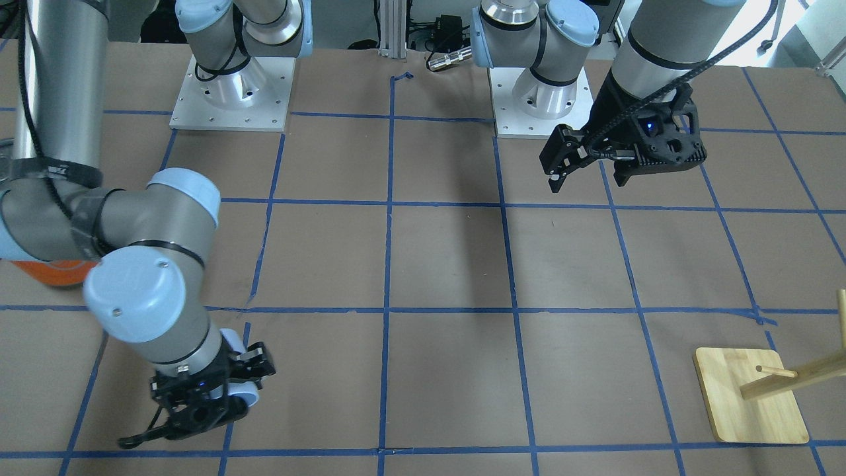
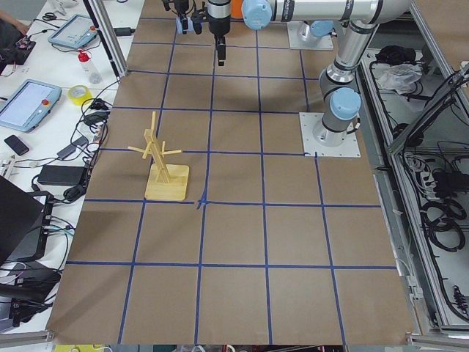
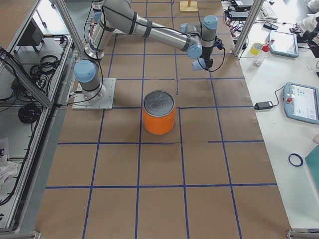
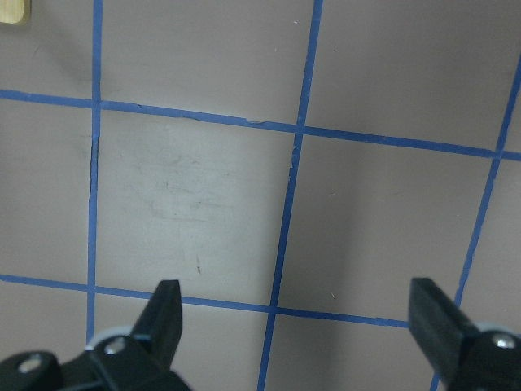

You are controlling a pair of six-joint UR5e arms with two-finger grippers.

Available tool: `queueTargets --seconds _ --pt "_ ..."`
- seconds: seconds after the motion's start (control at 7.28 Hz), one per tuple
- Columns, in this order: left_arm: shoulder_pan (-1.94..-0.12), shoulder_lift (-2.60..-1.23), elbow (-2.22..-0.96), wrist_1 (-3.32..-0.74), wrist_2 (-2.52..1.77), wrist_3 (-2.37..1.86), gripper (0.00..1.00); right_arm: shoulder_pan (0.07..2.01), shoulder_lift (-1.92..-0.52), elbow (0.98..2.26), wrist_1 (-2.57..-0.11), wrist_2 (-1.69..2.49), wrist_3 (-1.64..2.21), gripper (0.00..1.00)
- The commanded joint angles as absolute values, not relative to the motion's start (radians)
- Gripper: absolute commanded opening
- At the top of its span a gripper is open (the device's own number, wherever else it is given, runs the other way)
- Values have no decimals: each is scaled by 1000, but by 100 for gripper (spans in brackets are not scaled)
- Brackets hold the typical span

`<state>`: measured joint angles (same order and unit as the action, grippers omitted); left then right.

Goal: Flip cup
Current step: 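Carry the cup toward the left gripper, tilting it onto its side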

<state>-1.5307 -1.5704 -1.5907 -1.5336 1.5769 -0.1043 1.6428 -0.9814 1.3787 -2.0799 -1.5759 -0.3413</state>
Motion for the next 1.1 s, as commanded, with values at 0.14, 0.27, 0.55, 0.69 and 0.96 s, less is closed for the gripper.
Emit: queueTargets --seconds 0.14,0.27,0.55,0.69,0.96 --pt "-1522 -1569 -1589 -1531 1578 -66 100 1831 -988 1394 -2083 -1565 -371 0" --pt "-1523 -1568 -1591 -1531 1578 -46 100 1877 -982 1403 -2092 -1566 -376 0" --pt "-1523 -1568 -1591 -1531 1578 -46 100 1923 -980 1419 -2094 -1565 -487 0" --pt "-1523 -1568 -1591 -1531 1578 -46 100 1937 -977 1428 -2094 -1556 -527 0" --pt "-1523 -1568 -1592 -1532 1578 -46 100 1977 -979 1475 -2163 -1516 -639 0"
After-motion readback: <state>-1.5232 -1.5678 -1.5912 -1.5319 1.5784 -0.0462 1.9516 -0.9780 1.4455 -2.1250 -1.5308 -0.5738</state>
